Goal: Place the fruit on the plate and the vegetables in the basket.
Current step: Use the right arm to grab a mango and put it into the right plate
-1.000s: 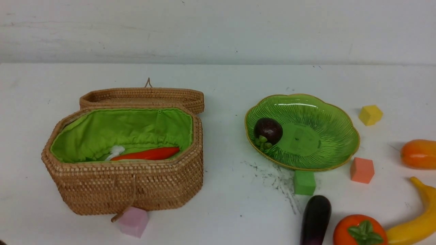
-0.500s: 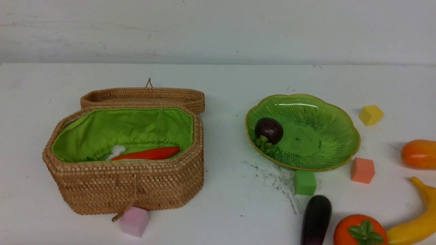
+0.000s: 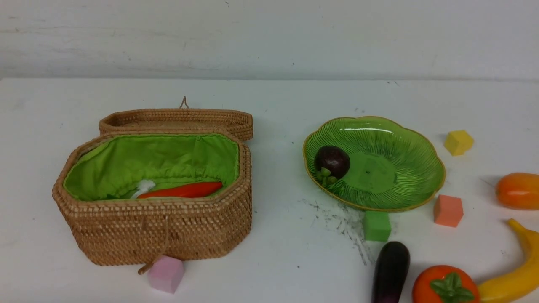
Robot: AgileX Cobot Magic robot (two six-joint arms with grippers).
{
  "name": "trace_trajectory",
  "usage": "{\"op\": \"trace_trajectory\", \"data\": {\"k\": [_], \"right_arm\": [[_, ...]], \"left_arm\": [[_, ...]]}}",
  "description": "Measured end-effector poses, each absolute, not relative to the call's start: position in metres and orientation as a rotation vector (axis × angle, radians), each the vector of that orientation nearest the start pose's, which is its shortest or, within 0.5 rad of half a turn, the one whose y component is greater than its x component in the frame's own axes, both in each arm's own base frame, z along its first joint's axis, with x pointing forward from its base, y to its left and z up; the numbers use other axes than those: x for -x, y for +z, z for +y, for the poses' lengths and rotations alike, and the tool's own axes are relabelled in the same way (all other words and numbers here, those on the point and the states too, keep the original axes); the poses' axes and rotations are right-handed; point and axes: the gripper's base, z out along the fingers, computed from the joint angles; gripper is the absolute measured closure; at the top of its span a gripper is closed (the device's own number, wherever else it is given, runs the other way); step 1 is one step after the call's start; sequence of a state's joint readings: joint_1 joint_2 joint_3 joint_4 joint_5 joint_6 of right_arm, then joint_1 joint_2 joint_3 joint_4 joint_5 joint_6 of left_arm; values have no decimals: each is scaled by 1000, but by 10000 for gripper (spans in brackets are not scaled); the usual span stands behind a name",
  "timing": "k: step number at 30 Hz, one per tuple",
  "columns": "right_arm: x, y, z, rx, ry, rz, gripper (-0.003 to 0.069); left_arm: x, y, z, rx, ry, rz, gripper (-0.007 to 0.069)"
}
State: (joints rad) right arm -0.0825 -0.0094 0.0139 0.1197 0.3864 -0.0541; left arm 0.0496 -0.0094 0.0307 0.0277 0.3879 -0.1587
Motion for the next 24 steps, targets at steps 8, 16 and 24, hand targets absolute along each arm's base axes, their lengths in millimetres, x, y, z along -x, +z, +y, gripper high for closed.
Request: {"op": "trace_trajectory", "data": {"k": [8, 16, 24], "right_arm": [[-52, 175, 0, -99, 24, 1869, 414], [-52, 175, 0, -99, 24, 1869, 414], [-52, 175, 0, -99, 24, 1869, 414]], "left_arm": [[-52, 169, 4, 180, -47, 1884, 619], [-52, 169, 4, 180, -47, 1884, 617], [-52, 169, 4, 180, -47, 1884, 611]]}}
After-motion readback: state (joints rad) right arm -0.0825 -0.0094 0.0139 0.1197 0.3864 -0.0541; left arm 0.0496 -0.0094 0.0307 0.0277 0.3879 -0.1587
